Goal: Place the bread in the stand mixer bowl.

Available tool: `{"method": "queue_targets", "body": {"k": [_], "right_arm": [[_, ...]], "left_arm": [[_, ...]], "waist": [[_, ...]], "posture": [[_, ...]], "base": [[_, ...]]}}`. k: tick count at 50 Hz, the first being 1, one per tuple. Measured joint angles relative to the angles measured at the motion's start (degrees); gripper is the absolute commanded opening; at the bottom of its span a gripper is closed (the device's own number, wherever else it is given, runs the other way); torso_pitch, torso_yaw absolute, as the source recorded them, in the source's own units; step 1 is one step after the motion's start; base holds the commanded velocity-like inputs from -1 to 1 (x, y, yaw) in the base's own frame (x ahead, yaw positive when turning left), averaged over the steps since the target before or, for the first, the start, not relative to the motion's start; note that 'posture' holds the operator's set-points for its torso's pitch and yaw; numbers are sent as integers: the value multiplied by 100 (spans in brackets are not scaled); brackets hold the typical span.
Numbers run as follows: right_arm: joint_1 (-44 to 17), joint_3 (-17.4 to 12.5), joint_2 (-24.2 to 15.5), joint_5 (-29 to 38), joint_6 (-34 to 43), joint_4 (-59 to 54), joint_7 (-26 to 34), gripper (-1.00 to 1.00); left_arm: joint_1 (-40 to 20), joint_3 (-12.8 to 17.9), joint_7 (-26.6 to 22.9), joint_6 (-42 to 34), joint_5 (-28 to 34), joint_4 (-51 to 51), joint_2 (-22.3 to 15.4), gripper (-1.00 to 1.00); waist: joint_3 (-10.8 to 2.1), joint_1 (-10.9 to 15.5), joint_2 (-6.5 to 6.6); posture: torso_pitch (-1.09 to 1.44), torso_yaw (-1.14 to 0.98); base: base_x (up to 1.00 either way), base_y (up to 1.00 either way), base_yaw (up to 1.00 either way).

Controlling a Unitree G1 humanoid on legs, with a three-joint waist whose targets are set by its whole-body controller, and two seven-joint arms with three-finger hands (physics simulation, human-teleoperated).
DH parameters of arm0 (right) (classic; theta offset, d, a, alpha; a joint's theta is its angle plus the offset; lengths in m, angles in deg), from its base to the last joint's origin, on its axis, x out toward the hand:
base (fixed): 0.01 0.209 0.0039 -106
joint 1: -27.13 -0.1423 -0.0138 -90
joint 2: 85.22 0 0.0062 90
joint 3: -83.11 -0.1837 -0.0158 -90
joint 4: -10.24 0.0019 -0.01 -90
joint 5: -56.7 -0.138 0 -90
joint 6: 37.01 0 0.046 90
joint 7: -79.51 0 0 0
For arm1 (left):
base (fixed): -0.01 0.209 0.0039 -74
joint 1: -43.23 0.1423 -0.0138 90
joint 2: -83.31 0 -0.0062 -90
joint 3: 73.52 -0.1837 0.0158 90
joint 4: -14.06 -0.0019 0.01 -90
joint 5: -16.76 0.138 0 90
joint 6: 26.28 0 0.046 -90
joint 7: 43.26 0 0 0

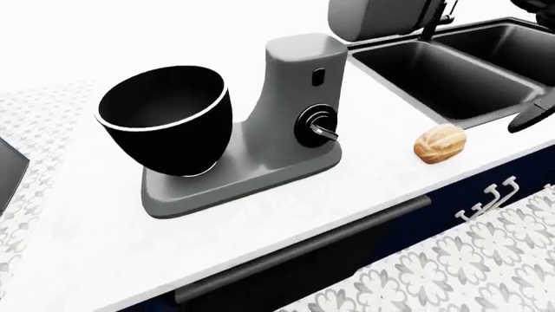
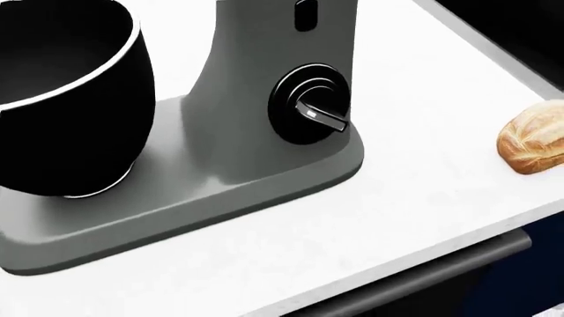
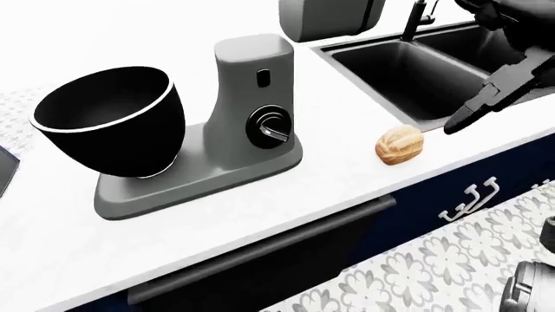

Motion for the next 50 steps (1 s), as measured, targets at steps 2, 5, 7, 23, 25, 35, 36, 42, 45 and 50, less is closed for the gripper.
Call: {"method": "queue_targets", "body": {"k": [2, 5, 7, 23, 25, 35, 36, 42, 45, 50], "right_arm": [[-113, 50, 65, 196, -285, -196, 162, 100], [-336, 190, 122, 472, -777, -664, 444, 100], [-396, 227, 208, 667, -1109, -956, 589, 100], [-1264, 546, 516, 1751, -2775, -2917, 762, 100], [-1339, 577, 569, 1856, -2879, -3027, 761, 100], [-1370, 664, 790, 2134, -3337, -3229, 809, 100], [-1364, 666, 794, 2155, -3364, -3241, 823, 100], [-1434, 706, 760, 2306, -3585, -3474, 843, 100], [-1427, 712, 756, 2403, -3727, -3550, 828, 100], [-1354, 741, 780, 2581, -3919, -3561, 827, 100]], "left_arm": [[-4, 10, 8, -13, -28, -6, -31, 100], [7, 44, 31, -14, -53, -6, -48, 100], [7, 48, 34, -8, -67, -10, -64, 100], [53, 82, 11, 20, -85, -29, -61, 100], [55, 80, 6, 22, -83, -40, -62, 100], [78, 90, -12, 23, -85, -30, -46, 100], [78, 91, -15, 24, -83, -38, -48, 100], [72, 84, -1, 25, -78, -37, -41, 100], [67, 84, -1, 20, -87, -40, -51, 100], [71, 98, -3, 27, -91, -55, -55, 100]], "waist": [[4, 5, 8], [0, 2, 30], [-10, -1, 40], [-31, -43, 173], [-32, -51, 181], [-26, -56, 190], [-25, -55, 190], [-29, -57, 186], [-36, -65, 177], [-36, -70, 172]], "posture": [[0, 0], [0, 0], [0, 0], [0, 0], [0, 0], [0, 0], [0, 0], [0, 0], [0, 0], [0, 0]], "base": [[0, 0, 0], [0, 0, 0], [0, 0, 0], [0, 0, 0], [0, 0, 0], [0, 0, 0], [0, 0, 0], [0, 0, 0], [0, 0, 0], [0, 0, 0]]}}
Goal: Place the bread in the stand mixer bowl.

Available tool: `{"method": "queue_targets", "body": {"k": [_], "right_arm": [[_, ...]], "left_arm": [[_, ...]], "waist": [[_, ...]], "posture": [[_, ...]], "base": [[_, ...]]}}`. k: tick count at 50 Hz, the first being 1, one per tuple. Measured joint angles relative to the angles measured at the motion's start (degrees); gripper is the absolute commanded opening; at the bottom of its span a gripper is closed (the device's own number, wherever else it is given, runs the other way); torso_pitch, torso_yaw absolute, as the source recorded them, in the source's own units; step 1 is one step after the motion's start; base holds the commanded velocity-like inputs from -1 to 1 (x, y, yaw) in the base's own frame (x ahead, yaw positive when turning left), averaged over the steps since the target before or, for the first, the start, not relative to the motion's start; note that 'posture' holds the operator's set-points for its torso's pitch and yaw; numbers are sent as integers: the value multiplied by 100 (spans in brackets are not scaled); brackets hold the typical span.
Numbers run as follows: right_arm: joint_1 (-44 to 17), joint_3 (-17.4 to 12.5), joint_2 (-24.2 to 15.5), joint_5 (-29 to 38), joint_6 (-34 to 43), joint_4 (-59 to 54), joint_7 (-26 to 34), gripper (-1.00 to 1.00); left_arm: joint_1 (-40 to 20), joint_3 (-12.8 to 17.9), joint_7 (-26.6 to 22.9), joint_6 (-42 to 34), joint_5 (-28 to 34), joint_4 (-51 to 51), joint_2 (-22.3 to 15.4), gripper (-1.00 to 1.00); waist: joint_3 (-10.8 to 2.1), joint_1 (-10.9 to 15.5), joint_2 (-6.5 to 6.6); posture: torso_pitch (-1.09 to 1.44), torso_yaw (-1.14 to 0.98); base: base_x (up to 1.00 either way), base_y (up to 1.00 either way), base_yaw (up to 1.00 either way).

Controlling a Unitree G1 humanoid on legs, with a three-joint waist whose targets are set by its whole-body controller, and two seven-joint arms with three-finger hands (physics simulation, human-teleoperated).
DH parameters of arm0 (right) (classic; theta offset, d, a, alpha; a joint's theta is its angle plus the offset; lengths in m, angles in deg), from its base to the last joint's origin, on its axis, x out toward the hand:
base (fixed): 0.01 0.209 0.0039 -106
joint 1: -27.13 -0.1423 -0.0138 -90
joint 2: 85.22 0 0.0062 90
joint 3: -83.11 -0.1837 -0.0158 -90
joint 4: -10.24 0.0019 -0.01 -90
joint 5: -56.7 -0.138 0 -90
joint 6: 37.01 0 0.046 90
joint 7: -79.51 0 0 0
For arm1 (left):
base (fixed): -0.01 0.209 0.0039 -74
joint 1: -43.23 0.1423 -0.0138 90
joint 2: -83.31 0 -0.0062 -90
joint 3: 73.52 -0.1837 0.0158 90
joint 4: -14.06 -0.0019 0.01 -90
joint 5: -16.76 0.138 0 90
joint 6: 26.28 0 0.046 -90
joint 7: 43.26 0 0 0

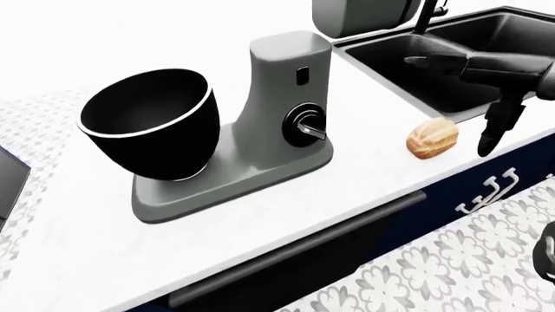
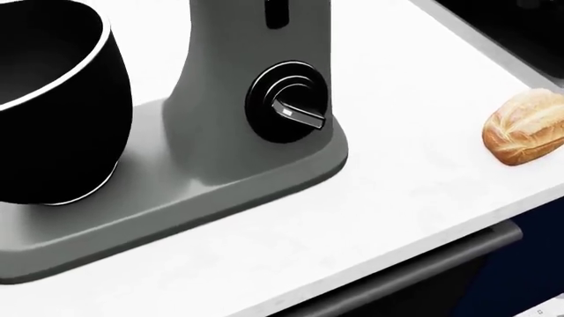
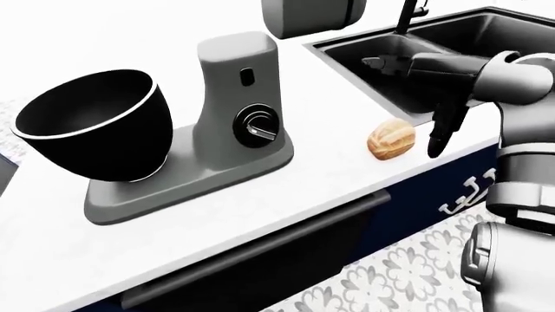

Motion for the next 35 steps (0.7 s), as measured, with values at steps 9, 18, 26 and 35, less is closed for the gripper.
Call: {"method": "queue_targets", "body": {"k": [9, 18, 26, 35], "right_arm": [[124, 54, 202, 278, -210, 79, -59, 100], [408, 46, 345, 470, -226, 475, 65, 100], [376, 117, 501, 766, -322, 193, -180, 100], [646, 91, 582, 835, -355, 267, -283, 100]], "left_arm": [[35, 17, -23, 9, 16, 5, 24, 100], [64, 48, -33, 14, 37, 21, 48, 100], [67, 61, -48, -2, 40, 17, 49, 100], [72, 73, -58, 17, 41, -6, 39, 100]], "waist": [[11, -2, 8], [10, 3, 1], [3, -1, 1], [0, 15, 11]], "posture": [[0, 0], [0, 0], [0, 0], [0, 0]], "base": [[0, 0, 0], [0, 0, 0], [0, 0, 0], [0, 0, 0]]}}
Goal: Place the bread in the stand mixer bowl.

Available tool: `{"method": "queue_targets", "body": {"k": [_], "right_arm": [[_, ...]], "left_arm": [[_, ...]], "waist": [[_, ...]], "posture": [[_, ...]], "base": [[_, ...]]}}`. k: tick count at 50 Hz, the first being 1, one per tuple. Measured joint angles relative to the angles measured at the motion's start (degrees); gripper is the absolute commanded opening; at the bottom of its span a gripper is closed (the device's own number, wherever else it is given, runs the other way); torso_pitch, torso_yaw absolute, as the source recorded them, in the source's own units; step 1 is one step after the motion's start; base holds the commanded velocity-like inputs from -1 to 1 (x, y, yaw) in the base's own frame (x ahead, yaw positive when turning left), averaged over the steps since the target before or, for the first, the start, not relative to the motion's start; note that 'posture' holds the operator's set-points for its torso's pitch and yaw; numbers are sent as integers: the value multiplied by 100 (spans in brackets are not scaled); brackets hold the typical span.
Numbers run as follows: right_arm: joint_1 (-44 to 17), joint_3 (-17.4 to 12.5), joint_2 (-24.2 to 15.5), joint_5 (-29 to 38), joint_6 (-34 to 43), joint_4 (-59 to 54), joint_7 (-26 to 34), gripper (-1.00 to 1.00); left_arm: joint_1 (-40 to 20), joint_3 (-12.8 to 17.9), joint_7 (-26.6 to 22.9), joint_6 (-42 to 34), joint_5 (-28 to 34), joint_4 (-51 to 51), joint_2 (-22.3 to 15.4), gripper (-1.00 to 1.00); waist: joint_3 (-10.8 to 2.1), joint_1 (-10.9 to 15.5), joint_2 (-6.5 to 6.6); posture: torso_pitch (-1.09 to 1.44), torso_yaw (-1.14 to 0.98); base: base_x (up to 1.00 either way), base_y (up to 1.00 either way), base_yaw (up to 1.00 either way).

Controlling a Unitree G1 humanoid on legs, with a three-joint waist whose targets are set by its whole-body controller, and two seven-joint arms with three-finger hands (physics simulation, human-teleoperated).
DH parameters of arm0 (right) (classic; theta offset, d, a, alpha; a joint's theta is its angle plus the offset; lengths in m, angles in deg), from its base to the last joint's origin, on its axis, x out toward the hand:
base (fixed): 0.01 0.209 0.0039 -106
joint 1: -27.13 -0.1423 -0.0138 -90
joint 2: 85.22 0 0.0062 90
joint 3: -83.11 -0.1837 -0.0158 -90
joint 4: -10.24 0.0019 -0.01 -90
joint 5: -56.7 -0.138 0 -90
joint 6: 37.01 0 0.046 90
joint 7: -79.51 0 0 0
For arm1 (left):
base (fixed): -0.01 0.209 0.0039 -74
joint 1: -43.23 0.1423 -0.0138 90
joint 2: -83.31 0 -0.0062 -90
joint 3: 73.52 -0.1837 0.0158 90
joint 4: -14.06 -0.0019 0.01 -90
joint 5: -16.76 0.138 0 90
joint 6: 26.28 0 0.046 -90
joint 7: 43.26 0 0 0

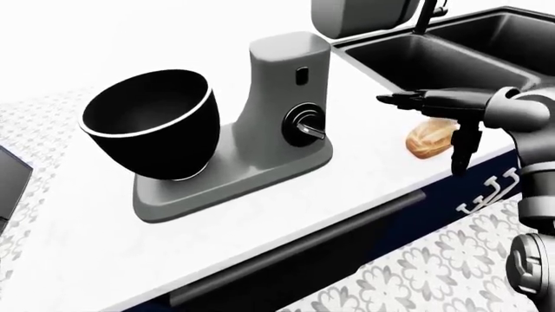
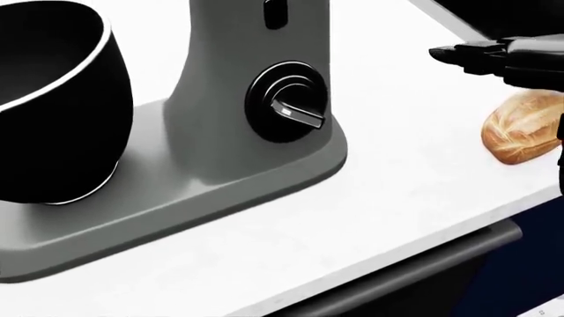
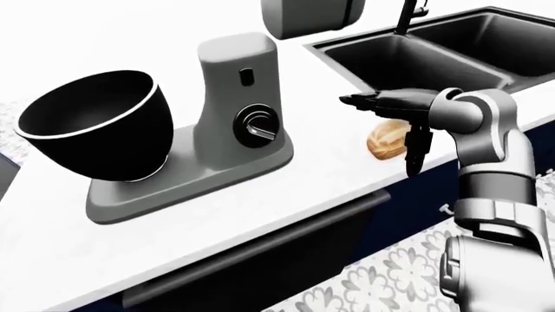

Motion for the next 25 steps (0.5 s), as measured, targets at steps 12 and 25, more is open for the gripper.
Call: {"method": "queue_targets", "body": {"k": [12, 25], "right_arm": [[-3, -30, -78, 6, -19, -46, 23, 100], [88, -52, -70, -44, 4, 39, 140, 30]], "left_arm": [[5, 5, -8, -3, 1, 10, 13, 100], [13, 4, 0, -3, -7, 19, 20, 100]], "waist": [[-16, -9, -8], [-26, -25, -30]], "posture": [[0, 0], [0, 0]], "base": [[0, 0, 0], [0, 0, 0]]}}
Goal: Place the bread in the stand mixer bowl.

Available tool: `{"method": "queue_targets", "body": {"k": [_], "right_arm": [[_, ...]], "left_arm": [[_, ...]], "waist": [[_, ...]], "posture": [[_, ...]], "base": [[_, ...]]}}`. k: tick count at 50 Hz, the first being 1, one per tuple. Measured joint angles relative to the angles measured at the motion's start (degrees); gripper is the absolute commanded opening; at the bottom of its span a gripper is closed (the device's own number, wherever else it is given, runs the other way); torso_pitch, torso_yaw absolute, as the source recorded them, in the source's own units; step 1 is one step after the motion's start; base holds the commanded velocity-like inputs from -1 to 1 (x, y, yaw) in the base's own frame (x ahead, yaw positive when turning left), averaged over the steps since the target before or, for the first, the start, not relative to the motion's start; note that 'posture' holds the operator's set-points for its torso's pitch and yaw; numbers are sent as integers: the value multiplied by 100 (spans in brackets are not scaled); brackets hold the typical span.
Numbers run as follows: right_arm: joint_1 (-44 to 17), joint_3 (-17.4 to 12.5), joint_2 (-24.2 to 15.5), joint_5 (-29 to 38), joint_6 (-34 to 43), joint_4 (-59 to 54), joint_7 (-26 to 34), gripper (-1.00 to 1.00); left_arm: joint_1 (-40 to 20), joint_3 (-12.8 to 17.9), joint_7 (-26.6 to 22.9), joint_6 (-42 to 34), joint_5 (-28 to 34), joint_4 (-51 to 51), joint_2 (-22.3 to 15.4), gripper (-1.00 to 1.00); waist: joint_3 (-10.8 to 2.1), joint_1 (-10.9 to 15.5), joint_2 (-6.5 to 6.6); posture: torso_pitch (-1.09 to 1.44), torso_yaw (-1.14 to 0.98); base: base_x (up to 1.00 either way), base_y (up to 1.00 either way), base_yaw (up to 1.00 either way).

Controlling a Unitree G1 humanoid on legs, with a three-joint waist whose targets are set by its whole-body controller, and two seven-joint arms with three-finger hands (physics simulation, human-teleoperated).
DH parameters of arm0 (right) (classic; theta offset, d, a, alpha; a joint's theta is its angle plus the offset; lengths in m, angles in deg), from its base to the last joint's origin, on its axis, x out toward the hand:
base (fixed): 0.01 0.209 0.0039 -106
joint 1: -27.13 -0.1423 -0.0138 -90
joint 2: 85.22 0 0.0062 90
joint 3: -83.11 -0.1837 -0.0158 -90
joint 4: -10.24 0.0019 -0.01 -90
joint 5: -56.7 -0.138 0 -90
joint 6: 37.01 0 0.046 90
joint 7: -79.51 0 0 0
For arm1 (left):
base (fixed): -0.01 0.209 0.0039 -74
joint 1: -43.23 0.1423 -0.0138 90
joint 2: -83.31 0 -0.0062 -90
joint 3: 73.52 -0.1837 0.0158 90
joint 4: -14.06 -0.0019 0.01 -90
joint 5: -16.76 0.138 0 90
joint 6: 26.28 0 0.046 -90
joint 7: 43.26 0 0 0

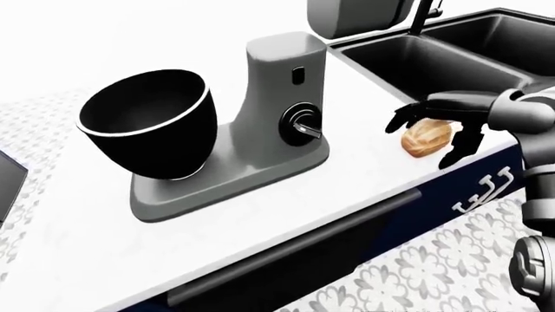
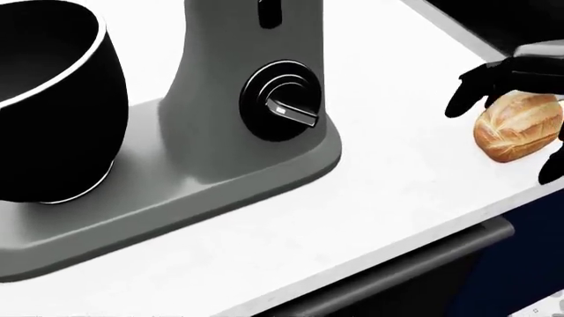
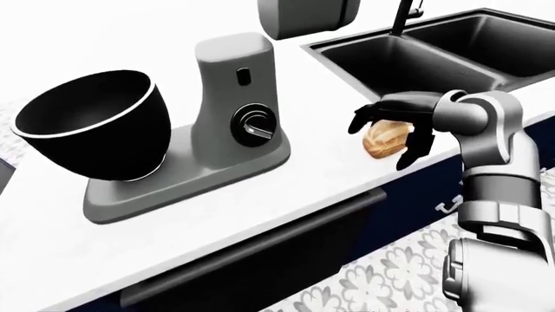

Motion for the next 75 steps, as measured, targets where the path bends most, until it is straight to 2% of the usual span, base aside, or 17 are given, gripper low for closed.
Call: {"method": "queue_targets", "body": {"k": [3, 4, 6, 8, 11, 14, 17, 21, 34, 44, 53, 65, 75], "right_arm": [[2, -10, 2, -5, 4, 11, -37, 30], [13, -15, 3, -9, 5, 30, -38, 20], [10, -10, 0, -19, -10, 17, -35, 14], [-10, -11, -6, -31, -34, -25, -63, -11], [-14, -26, -6, -48, -55, -20, -123, -14], [-8, -33, -3, -70, -61, -1, -139, -58], [-19, -20, 1, -82, -53, 4, -93, -59], [20, -19, 24, -88, -47, 50, -63, -100], [-146, 0, 28, -218, 18, 112, 173, -100], [65, -174, 43, -775, 400, 1255, 909, -100], [47, -254, 114, -1421, 1115, 2465, 1581, -100], [218, -496, -66, -2267, 2157, 4091, 2382, -100], [-141, -490, -160, -2988, 3384, 5470, 2780, -100]], "left_arm": [[-8, -1, 11, -19, -16, 4, -2, 100], [-16, 0, 24, -34, -32, 8, -13, 100], [-30, 0, 44, -44, -54, 12, -35, 100], [-36, -3, 51, -36, -64, 17, -42, 100], [-28, -3, 52, -25, -73, 27, -44, 100], [-23, 3, 53, -24, -79, 27, -47, 100], [-16, 5, 62, -21, -79, 38, -39, 100], [-10, 10, 58, -21, -79, 25, -41, 100], [9, 34, 56, -35, -97, 48, -48, 100], [-17, 45, 76, -36, -122, 1, -95, 100], [-19, 31, 74, -14, -152, -16, -121, 100], [16, 90, 61, 0, -137, -55, -134, 100], [31, 115, 38, 19, -135, -54, -136, 100]], "waist": [[5, 2, -1], [6, 3, -3], [5, 4, -4], [1, 6, -2], [-6, 16, 2], [-9, 29, 2], [-10, 37, -2], [-7, 41, -5], [17, 23, 36], [35, 8, 29], [46, -7, 27], [75, 4, 10], [75, -6, 6]], "posture": [[0, 0], [0, 0], [0, 0], [0, 0], [0, 0], [0, 0], [0, 0], [0, 0], [0, 0], [0, 0], [0, 0], [0, 0], [0, 0]], "base": [[0, 0, 0], [0, 0, 0], [0, 0, 0], [0, 0, 0], [0, 0, 0], [0, 0, 0], [0, 0, 0], [0, 0, 0], [0, 0, 0], [0, 0, 0], [0, 0, 0], [0, 0, 0], [0, 0, 0]]}}
